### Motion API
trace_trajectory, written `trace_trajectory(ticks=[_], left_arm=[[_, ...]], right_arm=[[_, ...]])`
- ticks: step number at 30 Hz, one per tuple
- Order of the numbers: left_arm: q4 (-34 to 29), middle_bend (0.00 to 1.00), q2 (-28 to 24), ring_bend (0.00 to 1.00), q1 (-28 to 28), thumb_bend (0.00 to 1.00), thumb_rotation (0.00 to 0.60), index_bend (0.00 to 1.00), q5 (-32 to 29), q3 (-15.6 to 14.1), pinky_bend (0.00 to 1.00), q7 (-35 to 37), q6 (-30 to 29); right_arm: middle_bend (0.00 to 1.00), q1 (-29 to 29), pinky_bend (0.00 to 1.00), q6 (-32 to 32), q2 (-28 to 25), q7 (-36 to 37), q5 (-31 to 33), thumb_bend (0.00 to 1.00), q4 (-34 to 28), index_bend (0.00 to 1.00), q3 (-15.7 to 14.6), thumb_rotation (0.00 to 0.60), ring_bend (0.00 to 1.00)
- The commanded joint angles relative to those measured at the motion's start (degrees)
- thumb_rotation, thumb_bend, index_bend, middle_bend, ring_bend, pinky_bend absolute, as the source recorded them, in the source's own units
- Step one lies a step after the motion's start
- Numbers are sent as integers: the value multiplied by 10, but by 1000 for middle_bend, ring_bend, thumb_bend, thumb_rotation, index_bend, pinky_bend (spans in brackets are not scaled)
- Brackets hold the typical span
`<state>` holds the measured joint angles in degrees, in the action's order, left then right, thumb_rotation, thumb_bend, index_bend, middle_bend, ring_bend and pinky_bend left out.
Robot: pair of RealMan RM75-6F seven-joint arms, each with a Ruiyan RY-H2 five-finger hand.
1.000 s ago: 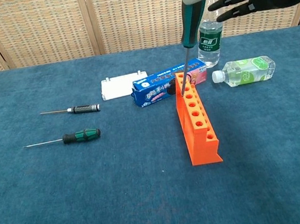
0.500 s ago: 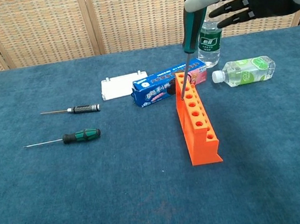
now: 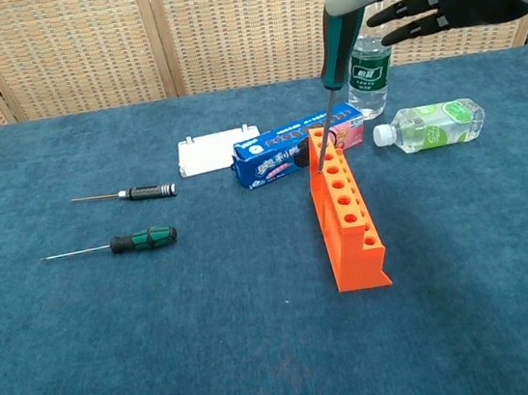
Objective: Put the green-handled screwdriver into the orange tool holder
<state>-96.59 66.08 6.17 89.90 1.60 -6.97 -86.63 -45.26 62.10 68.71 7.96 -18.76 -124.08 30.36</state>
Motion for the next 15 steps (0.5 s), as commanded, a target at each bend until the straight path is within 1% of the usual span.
trace_trajectory(ticks=[1, 6, 11, 15], left_arm=[[0, 0, -1, 0, -1, 0, 600, 0, 0, 0, 0, 2, -1], [-5, 0, -7, 0, -3, 0, 600, 0, -6, 3, 0, 14, -5], [-2, 0, -12, 0, -4, 0, 600, 0, -7, 4, 0, 25, -6], [-1, 0, -11, 0, -3, 0, 600, 0, -1, 3, 0, 24, -6]], right_arm=[[78, -1, 0, 5, -4, -2, 0, 204, -6, 729, 3, 600, 0], [79, -8, 0, 4, -10, -5, 17, 204, -13, 729, 12, 600, 0], [80, -17, 0, 10, -8, -18, 29, 204, -12, 729, 7, 600, 0], [79, -16, 0, 18, -5, -18, 26, 204, -12, 729, 4, 600, 0]])
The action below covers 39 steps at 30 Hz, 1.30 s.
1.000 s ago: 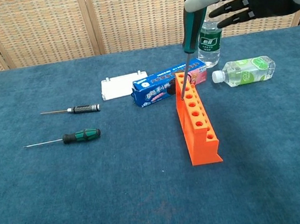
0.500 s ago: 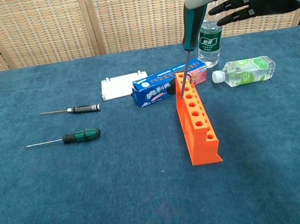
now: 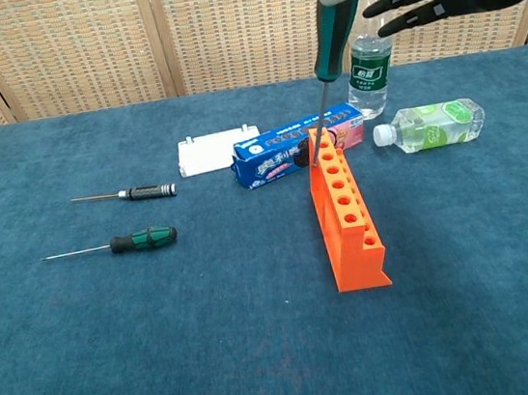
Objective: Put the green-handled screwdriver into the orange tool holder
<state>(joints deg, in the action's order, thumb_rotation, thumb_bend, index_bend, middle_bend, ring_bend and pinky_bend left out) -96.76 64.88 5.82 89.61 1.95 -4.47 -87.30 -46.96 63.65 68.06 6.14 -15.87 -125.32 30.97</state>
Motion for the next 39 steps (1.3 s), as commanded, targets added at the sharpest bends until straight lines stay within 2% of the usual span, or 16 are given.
trace_trajectory(ticks=[1, 20, 39], left_arm=[[0, 0, 1, 0, 1, 0, 600, 0, 2, -1, 0, -2, 1], [-1, 0, 4, 0, 1, 0, 600, 0, 5, -2, 0, -10, 1], [0, 0, 6, 0, 3, 0, 600, 0, 4, -3, 0, -11, 6]], right_arm=[[79, 1, 0, 3, 2, 0, -3, 204, 1, 729, -3, 600, 0], [83, 9, 0, -10, -7, 3, -14, 203, 5, 729, -7, 600, 0], [83, 15, 0, -22, 29, 18, -40, 204, 34, 729, -29, 600, 0]])
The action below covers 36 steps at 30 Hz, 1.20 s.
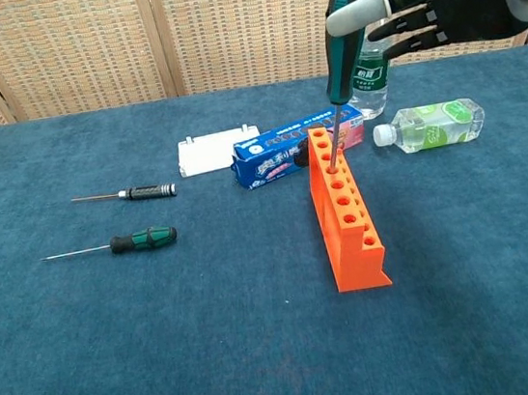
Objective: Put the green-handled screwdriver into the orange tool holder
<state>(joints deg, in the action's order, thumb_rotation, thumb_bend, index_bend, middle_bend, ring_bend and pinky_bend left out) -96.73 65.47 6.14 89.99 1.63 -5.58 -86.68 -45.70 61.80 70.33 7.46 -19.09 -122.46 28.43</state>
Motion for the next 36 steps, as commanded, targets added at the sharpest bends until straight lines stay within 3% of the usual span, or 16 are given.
trace_trajectory(ticks=[1, 24, 30, 36], left_arm=[[0, 0, 0, 0, 0, 0, 600, 0, 0, 0, 0, 0, 0], [3, 0, 2, 0, 1, 0, 600, 0, -4, 0, 0, 2, 4], [4, 0, 2, 0, 2, 0, 600, 0, -4, 0, 0, 2, 4], [4, 0, 2, 0, 2, 0, 600, 0, -5, 0, 0, 2, 5]], right_arm=[[83, 5, 0, -7, 11, 10, -14, 204, 9, 729, -5, 600, 0], [85, 38, 0, -79, 94, 67, -104, 196, 96, 727, -55, 600, 0], [65, 46, 0, -91, 100, 77, -123, 195, 103, 641, -59, 600, 0], [1, 51, 0, -103, 103, 81, -139, 194, 109, 473, -64, 600, 0]])
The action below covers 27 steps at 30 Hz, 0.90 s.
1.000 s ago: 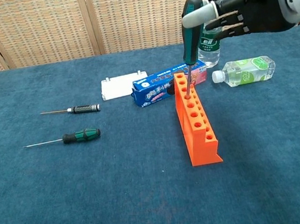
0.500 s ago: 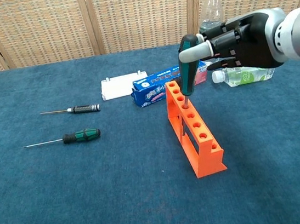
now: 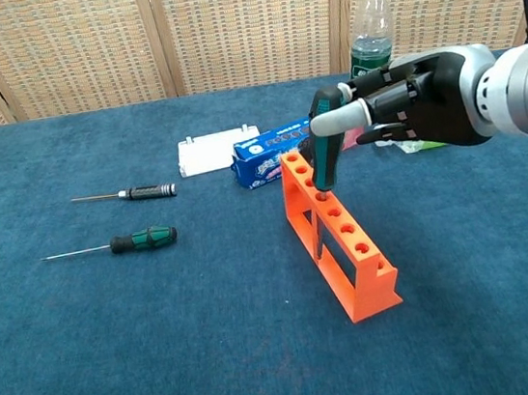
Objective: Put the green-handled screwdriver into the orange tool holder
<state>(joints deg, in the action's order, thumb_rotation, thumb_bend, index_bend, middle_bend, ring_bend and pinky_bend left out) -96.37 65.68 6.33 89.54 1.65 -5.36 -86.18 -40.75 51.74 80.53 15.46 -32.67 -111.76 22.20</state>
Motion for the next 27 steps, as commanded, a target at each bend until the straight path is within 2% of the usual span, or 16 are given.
trace_trajectory(ticks=[1, 7, 10, 19, 27], left_arm=[[0, 0, 0, 0, 0, 0, 600, 0, 0, 0, 0, 0, 0], [0, 0, 0, 0, 0, 0, 600, 0, -1, 0, 0, 0, 0], [1, 0, 0, 0, 0, 0, 600, 0, -1, 0, 0, 0, 1], [0, 0, 1, 0, 1, 0, 600, 0, 1, -1, 0, -2, 1], [-1, 0, 2, 0, 1, 0, 600, 0, 4, -2, 0, -3, 0]], right_arm=[[0, 2, 0, -4, 1, 2, -5, 194, 2, 447, -2, 600, 0], [0, 5, 0, -14, 2, 7, -16, 195, 4, 328, -3, 600, 0], [0, 7, 0, -16, 3, 10, -23, 195, 5, 301, -3, 600, 0], [0, 24, 0, -13, -10, 28, -51, 195, -9, 300, 7, 600, 0], [0, 46, 0, -40, -39, 71, -79, 195, -20, 300, 21, 600, 0]])
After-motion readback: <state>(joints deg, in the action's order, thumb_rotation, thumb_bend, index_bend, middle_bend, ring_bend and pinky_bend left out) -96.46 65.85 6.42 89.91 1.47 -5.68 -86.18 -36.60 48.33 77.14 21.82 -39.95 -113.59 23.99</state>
